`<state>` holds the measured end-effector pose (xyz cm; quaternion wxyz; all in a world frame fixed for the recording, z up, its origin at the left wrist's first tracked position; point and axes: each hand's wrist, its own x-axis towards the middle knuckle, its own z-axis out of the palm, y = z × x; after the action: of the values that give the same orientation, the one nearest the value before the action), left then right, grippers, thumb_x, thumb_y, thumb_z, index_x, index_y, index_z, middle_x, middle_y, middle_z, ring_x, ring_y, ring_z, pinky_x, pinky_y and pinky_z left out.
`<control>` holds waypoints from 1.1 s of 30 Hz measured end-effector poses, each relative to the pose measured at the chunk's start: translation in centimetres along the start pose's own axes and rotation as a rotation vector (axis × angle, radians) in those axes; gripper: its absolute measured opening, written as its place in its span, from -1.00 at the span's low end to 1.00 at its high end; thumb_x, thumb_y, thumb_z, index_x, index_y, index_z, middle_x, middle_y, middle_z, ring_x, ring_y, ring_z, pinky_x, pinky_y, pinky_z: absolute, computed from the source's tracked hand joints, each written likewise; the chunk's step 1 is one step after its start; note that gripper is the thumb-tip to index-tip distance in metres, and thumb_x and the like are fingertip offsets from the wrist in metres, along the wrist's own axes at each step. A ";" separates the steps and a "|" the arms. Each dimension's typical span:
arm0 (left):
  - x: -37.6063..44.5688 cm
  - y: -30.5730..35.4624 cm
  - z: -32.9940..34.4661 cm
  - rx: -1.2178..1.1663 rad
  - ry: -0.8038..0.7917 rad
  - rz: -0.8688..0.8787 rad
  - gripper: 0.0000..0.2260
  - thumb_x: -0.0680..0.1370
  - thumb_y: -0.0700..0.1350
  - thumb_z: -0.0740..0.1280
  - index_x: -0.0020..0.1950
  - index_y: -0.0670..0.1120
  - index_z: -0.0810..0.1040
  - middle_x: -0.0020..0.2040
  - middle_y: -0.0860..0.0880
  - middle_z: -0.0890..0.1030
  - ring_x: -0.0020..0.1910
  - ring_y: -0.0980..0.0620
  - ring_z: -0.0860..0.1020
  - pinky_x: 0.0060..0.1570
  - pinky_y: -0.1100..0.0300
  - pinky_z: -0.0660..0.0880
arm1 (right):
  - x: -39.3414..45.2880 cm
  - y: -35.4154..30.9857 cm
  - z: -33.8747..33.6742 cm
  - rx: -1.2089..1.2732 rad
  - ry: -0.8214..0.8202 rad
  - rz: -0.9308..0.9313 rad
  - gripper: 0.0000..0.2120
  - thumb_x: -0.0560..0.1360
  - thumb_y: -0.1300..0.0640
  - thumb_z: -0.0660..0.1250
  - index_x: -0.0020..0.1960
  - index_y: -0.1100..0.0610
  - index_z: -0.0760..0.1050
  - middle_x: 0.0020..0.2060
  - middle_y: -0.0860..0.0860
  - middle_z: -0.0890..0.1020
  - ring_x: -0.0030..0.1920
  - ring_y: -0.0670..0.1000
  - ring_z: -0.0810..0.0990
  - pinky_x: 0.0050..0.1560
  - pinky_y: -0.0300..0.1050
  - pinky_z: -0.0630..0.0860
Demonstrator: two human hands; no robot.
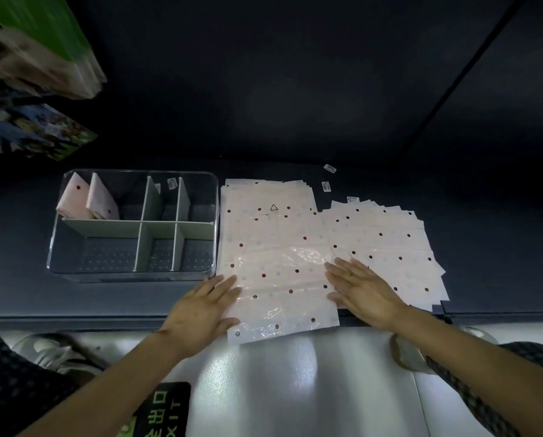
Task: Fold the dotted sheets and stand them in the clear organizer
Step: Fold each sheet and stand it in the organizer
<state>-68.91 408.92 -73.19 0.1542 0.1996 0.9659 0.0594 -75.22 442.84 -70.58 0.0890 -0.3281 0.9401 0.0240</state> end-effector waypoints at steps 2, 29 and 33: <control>0.4 0.6 -0.3 -0.042 0.029 -0.002 -0.45 0.59 0.25 0.01 0.52 0.02 0.15 0.57 0.08 -0.04 0.54 0.06 -0.05 0.47 0.16 -0.03 | 1.1 -0.9 -0.9 0.039 0.145 -0.013 -0.69 0.41 0.07 0.48 0.07 0.21 0.63 0.19 0.10 0.60 0.21 0.15 0.56 0.25 0.22 0.40; 5.0 3.0 -4.6 -0.127 -0.001 -0.028 -0.54 0.57 0.13 0.22 0.42 0.05 0.21 0.26 0.04 0.51 0.20 -0.04 0.48 0.18 0.11 0.33 | 3.8 -3.6 -2.7 0.321 0.030 -0.050 -0.81 0.63 0.06 0.09 0.13 0.12 0.41 -0.09 0.05 0.57 -0.05 0.06 0.50 -0.07 -0.19 0.35; 4.9 3.2 -5.9 -0.187 -0.044 -0.067 -0.58 0.59 0.02 0.21 0.43 0.07 0.19 0.27 0.03 0.52 0.17 -0.08 0.50 0.09 0.10 0.39 | 3.9 -3.6 -3.8 0.311 -0.048 -0.030 -0.80 0.63 0.02 0.05 0.15 0.07 0.36 -0.16 0.01 0.52 -0.14 0.04 0.45 -0.14 -0.10 0.37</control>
<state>-73.86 413.52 -68.36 0.1951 0.1531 0.9586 0.1399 -76.53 437.25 -67.52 0.1615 -0.3236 0.9251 -0.1155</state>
